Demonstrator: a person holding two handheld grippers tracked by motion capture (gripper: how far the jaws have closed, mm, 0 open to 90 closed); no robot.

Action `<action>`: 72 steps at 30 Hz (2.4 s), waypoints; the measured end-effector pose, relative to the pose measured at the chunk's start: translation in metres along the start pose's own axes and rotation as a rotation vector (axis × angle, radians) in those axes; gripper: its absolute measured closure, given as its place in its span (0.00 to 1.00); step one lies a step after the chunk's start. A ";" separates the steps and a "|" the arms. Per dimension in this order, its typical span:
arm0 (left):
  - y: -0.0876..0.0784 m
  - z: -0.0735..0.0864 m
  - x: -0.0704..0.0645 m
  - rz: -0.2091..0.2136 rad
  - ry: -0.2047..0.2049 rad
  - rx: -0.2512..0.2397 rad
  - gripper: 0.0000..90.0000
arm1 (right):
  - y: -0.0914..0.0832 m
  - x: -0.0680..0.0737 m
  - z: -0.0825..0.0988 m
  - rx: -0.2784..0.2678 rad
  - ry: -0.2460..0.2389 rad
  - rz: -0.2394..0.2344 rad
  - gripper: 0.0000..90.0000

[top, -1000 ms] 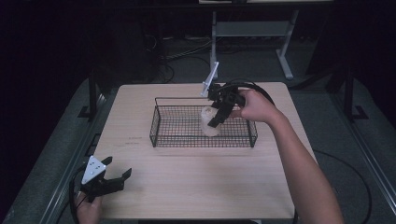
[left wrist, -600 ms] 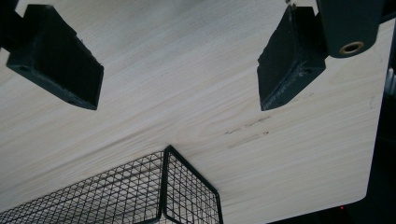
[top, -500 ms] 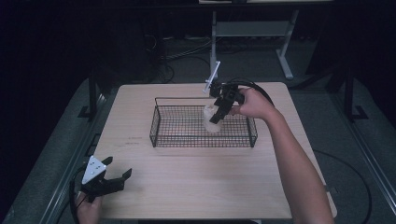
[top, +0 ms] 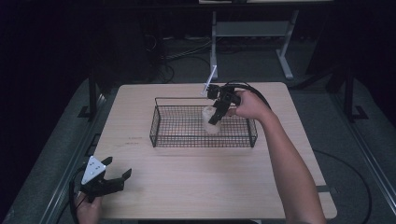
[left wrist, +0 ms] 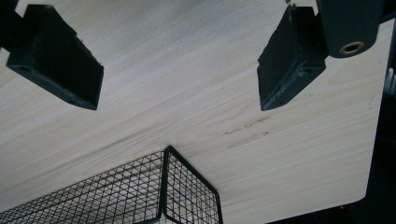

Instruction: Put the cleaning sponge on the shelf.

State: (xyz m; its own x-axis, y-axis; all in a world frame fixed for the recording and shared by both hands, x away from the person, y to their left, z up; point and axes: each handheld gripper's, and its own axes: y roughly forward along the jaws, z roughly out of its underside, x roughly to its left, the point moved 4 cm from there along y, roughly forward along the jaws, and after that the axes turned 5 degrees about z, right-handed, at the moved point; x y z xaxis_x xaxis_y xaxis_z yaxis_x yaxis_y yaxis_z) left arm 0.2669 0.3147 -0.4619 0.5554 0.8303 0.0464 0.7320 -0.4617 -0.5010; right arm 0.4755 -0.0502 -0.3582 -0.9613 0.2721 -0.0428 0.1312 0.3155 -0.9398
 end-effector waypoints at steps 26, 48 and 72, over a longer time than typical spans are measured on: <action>0.001 0.000 -0.002 0.002 0.001 0.001 0.15 | 0.040 -0.012 0.017 0.020 0.053 -0.047 0.32; 0.002 0.000 -0.002 0.003 -0.003 0.002 0.15 | 0.054 -0.012 0.021 0.043 0.063 -0.055 0.31; 0.003 0.000 -0.002 0.004 0.000 0.002 0.15 | 0.065 -0.011 0.031 0.053 0.086 -0.073 0.30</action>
State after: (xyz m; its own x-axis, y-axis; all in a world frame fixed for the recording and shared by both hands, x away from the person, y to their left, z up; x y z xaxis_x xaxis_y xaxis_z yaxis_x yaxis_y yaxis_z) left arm 0.2679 0.3115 -0.4634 0.5587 0.8282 0.0443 0.7286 -0.4646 -0.5033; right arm 0.4877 -0.0604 -0.4296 -0.9431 0.3282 0.0531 0.0467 0.2889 -0.9562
